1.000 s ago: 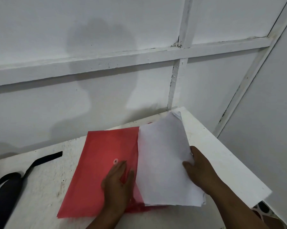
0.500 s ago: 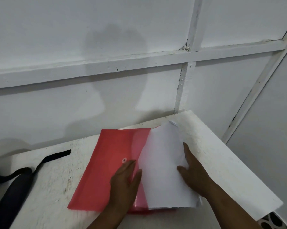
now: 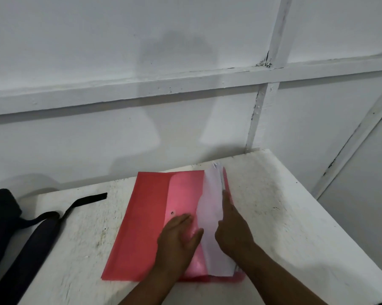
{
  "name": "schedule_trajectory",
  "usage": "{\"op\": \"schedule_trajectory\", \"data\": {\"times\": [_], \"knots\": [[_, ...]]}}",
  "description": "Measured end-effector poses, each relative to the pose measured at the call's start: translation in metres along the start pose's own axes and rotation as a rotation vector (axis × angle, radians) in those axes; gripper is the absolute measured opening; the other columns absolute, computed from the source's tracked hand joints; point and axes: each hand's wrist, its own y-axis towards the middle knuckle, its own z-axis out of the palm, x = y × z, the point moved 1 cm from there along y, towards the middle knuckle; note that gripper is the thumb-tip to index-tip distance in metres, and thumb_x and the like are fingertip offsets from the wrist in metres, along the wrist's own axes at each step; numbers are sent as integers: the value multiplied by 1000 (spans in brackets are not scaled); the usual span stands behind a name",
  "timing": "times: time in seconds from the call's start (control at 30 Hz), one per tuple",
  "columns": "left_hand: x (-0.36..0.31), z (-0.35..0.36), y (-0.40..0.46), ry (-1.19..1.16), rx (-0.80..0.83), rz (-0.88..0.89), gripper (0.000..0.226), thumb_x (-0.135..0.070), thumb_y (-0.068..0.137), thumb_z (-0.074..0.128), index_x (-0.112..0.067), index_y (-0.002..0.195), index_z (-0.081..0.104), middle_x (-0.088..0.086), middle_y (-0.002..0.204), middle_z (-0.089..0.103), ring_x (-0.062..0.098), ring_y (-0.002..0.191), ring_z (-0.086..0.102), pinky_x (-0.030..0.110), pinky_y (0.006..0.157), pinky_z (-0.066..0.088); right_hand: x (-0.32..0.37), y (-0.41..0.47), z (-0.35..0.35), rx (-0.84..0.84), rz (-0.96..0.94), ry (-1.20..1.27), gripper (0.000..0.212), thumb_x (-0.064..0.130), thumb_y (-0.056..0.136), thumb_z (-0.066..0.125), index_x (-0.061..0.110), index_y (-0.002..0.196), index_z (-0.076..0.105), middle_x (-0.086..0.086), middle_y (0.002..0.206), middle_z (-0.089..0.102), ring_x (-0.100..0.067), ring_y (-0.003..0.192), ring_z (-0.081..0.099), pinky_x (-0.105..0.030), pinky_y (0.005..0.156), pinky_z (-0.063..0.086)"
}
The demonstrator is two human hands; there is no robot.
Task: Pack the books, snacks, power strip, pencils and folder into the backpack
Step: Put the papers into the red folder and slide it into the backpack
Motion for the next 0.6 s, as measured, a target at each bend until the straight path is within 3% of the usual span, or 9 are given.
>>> {"op": "schedule_trajectory", "data": {"times": [0.1, 0.2, 0.27, 0.33, 0.43, 0.53, 0.6], "knots": [[14, -28, 5, -3, 26, 84, 38, -53, 88, 68, -37, 122, 68, -22, 130, 62, -7, 123, 52, 28, 109, 42, -19, 6, 1, 86, 65, 136, 86, 11, 98, 52, 23, 158, -7, -6, 156, 36, -21, 127, 50, -23, 100, 38], [55, -80, 8, 47, -139, 12, 30, -58, 89, 64, -44, 116, 68, -26, 123, 62, -11, 119, 51, 34, 106, 44, -30, 10, -2, 120, 76, 157, 84, 20, 98, 56, 20, 158, -2, -8, 151, 43, -24, 129, 50, -27, 103, 39], [97, -108, 2, 311, -104, -139, 63, -78, 85, 43, -40, 132, 59, -13, 141, 56, 9, 136, 44, 49, 114, 36, -30, 13, -2, 143, 81, 141, 85, 21, 98, 57, 19, 158, -3, -9, 151, 42, -25, 131, 49, -29, 106, 38], [130, -115, -9, 531, 65, -251, 91, -87, 78, 20, -35, 151, 38, -8, 161, 31, 18, 151, 19, 53, 121, 17, -27, 15, -1, 170, 80, 109, 87, 24, 98, 58, 19, 158, -5, -9, 154, 38, -26, 135, 46, -30, 109, 36], [142, -110, -21, 539, 122, -215, 97, -88, 78, 7, -34, 158, 16, -15, 165, 6, 14, 153, -5, 50, 122, -1, -13, 18, 7, 250, 22, -38, 89, 35, 98, 56, 20, 157, -9, -8, 159, 31, -26, 139, 42, -34, 111, 35], [140, -112, -17, 503, 87, -213, 93, -86, 79, 13, -36, 158, 17, -16, 164, 12, 12, 153, -4, 47, 122, -2, -3, 24, 16, 326, -15, -135, 86, 39, 100, 52, 23, 158, -11, -7, 156, 37, -26, 134, 48, -36, 107, 40], [141, -115, -18, 453, 60, -215, 91, -85, 79, 19, -37, 157, 22, -15, 163, 21, 10, 152, 1, 45, 122, 0, -3, 31, 15, 338, -19, -95, 75, 38, 103, 47, 23, 159, -1, -6, 157, 37, -25, 136, 46, -37, 109, 39]]}}
